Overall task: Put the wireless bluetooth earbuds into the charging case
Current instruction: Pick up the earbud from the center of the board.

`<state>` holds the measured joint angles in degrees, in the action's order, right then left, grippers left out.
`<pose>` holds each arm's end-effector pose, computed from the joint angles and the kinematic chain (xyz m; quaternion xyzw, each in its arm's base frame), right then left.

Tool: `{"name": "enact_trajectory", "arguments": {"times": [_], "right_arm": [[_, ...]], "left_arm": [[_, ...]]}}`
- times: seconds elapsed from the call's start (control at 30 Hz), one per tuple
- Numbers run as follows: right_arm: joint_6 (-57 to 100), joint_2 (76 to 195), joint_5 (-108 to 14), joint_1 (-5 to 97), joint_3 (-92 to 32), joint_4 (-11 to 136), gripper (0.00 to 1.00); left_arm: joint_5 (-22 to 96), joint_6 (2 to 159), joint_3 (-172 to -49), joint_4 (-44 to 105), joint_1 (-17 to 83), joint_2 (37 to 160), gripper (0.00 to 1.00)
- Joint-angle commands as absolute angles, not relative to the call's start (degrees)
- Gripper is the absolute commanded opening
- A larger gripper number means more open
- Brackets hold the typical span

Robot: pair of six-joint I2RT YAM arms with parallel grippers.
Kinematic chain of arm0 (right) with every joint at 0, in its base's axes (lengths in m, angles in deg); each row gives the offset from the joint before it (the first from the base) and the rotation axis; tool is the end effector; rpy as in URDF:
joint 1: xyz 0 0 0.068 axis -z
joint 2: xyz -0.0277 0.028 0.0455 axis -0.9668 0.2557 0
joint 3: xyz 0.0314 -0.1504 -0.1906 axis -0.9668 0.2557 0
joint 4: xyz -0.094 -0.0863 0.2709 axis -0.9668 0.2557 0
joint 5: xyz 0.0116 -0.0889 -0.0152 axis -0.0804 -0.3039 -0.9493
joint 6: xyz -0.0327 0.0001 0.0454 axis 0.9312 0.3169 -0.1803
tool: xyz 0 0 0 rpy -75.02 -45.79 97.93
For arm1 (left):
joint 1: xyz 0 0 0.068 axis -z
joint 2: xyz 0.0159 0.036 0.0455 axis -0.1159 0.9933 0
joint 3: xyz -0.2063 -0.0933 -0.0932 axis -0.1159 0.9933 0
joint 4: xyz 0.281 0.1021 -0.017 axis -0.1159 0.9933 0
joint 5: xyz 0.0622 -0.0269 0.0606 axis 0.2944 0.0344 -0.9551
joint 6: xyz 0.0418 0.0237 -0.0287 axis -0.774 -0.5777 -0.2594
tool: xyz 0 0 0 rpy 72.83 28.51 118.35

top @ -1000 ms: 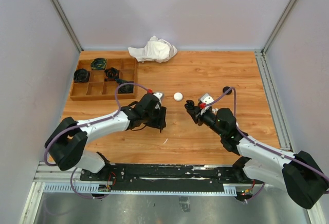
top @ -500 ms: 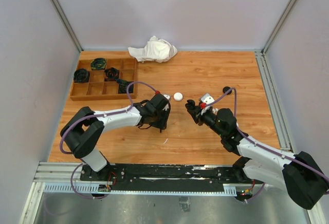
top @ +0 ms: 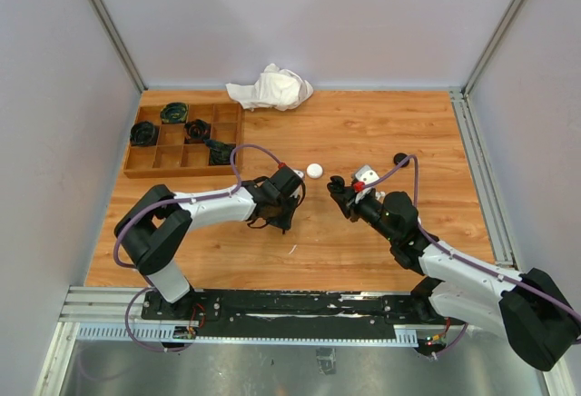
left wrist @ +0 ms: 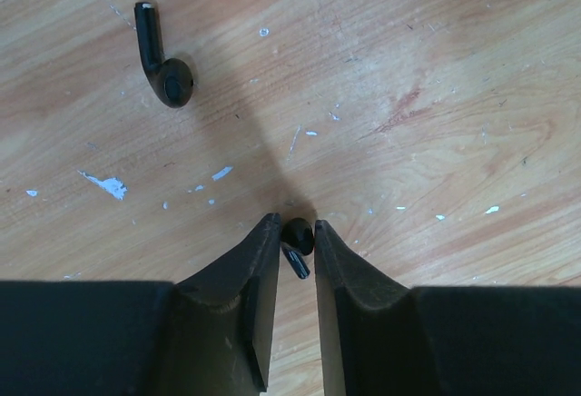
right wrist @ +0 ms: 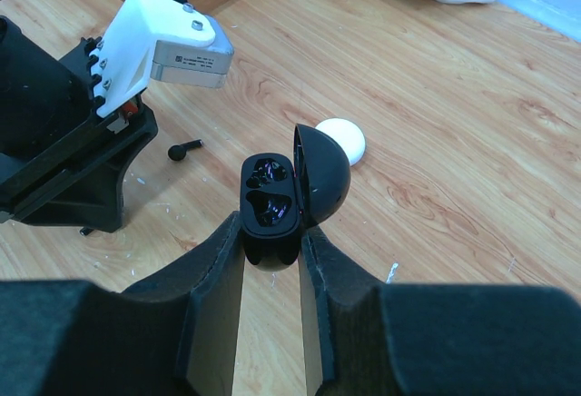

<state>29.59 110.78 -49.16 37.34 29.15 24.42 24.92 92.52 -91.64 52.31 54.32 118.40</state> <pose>0.2024 0.1623 0.1662 -0.2767 0.6683 0.2499 0.6437 0.2349 -0.2537 0.1022 0.1937 0.9498 -0.1139 0.2176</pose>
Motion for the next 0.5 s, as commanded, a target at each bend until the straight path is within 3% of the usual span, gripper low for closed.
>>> {"name": "enact_trajectory", "arguments": {"times": [0.0, 0.2, 0.47], "right_arm": [[29.9, 109.8, -49.4, 37.0, 29.4, 22.7, 0.15], [29.8, 109.6, -48.9, 37.0, 29.6, 22.2, 0.15], [29.8, 110.5, -47.7, 36.9, 29.3, 22.0, 0.15]], "left_arm": [[24.5, 91.8, -92.1, 53.7, 54.8, 119.1, 0.25], [22.5, 92.1, -90.4, 53.6, 54.8, 115.2, 0.15], [17.3, 91.4, -90.4, 52.0, 54.8, 113.2, 0.11]]}}
